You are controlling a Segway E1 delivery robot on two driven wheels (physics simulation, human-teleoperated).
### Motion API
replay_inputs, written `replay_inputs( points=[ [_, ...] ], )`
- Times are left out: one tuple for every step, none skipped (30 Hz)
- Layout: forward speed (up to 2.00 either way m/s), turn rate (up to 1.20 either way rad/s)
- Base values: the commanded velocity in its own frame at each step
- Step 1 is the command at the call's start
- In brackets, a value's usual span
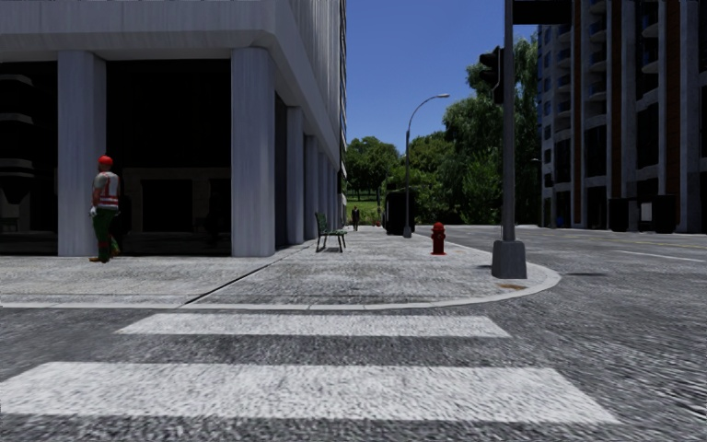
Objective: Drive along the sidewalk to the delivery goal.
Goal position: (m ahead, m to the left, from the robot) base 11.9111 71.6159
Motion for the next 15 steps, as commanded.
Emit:
replay_inputs(
  points=[
    [2.0, 0.0],
    [2.0, 0.0],
    [2.0, 0.0],
    [2.0, 0.0],
    [2.0, 0.0],
    [2.0, 0.0],
    [2.0, 0.0],
    [2.0, 0.0],
    [2.0, 0.09],
    [2.0, 0.17],
    [2.0, 0.23],
    [2.0, 0.26],
    [2.0, 0.27],
    [2.0, 0.27],
    [2.0, 0.27]
  ],
)
